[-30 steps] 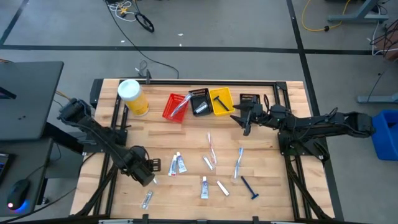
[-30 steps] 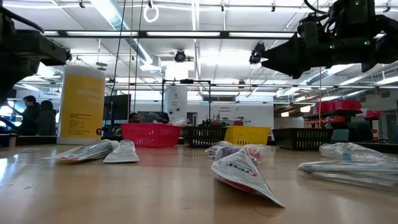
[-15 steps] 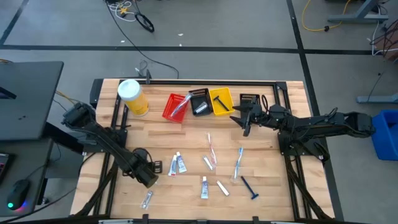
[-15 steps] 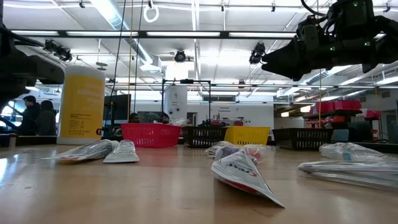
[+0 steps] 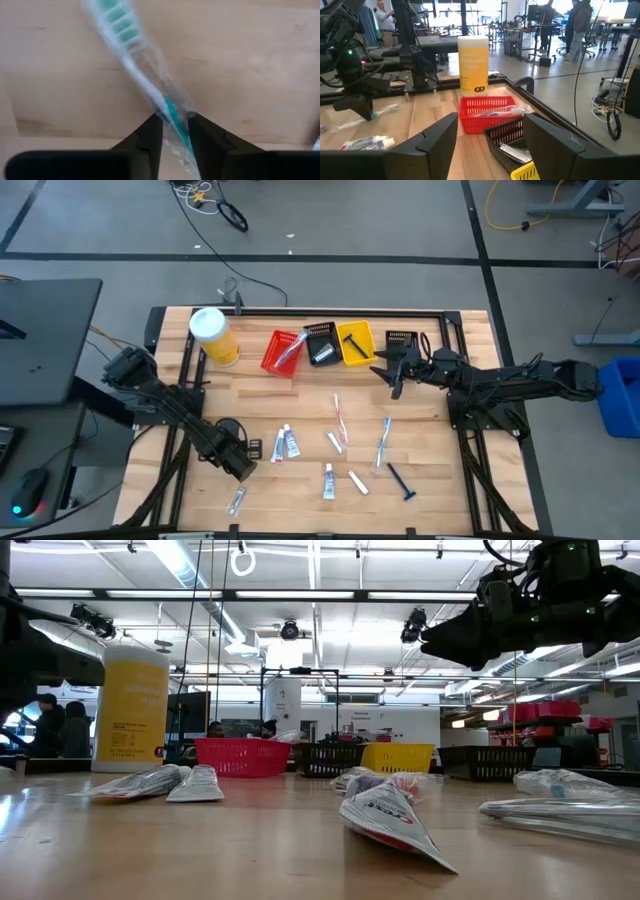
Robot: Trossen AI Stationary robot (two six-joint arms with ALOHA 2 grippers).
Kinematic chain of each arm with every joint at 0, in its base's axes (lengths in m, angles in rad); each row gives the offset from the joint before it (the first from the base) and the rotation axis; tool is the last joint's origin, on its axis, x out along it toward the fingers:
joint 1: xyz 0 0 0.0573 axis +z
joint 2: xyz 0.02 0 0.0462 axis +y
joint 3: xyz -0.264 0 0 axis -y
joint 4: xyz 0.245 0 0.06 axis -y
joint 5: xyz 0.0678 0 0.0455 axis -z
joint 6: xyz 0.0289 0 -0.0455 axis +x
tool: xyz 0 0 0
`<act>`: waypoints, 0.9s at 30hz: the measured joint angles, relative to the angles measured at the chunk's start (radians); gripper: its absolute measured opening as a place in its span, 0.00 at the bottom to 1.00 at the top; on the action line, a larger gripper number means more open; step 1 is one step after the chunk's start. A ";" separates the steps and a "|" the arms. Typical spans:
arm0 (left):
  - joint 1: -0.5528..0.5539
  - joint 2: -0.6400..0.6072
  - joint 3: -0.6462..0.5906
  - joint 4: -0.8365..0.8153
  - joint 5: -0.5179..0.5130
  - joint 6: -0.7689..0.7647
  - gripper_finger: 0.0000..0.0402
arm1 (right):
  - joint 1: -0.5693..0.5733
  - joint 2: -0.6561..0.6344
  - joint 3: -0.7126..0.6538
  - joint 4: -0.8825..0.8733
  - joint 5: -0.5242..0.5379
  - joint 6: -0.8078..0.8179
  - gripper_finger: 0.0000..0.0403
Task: Pick & Place Travel size toiletries
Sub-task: Put the green toothbrush into the red bin
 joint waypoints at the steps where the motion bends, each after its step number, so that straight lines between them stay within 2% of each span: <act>1: 0.000 0.000 0.000 0.001 -0.001 0.001 0.21 | 0.000 0.000 0.000 -0.001 0.000 0.000 0.57; 4: 0.000 0.000 0.000 0.000 -0.023 0.003 0.14 | 0.000 0.000 0.000 -0.001 0.000 0.000 0.56; 9: 0.000 0.000 0.000 -0.003 -0.121 0.004 0.06 | 0.000 0.000 0.000 -0.001 0.000 0.000 0.56; 13: 0.000 0.000 0.000 -0.002 -0.185 0.045 0.08 | 0.000 0.000 0.000 -0.001 0.000 0.000 0.58; 18: 0.019 0.000 0.010 -0.004 -0.364 0.089 0.11 | 0.000 0.000 0.000 -0.001 0.000 0.000 0.60; 22: 0.081 0.000 0.032 -0.009 -0.456 0.203 0.06 | 0.000 0.000 0.000 -0.001 -0.009 0.000 0.61; 25: 0.154 0.000 0.064 -0.007 -0.553 0.358 0.05 | 0.000 0.000 0.000 -0.002 -0.010 0.003 0.60; 27: 0.219 -0.002 0.090 -0.007 -0.560 0.487 0.06 | 0.000 0.000 0.000 -0.002 -0.010 0.012 0.59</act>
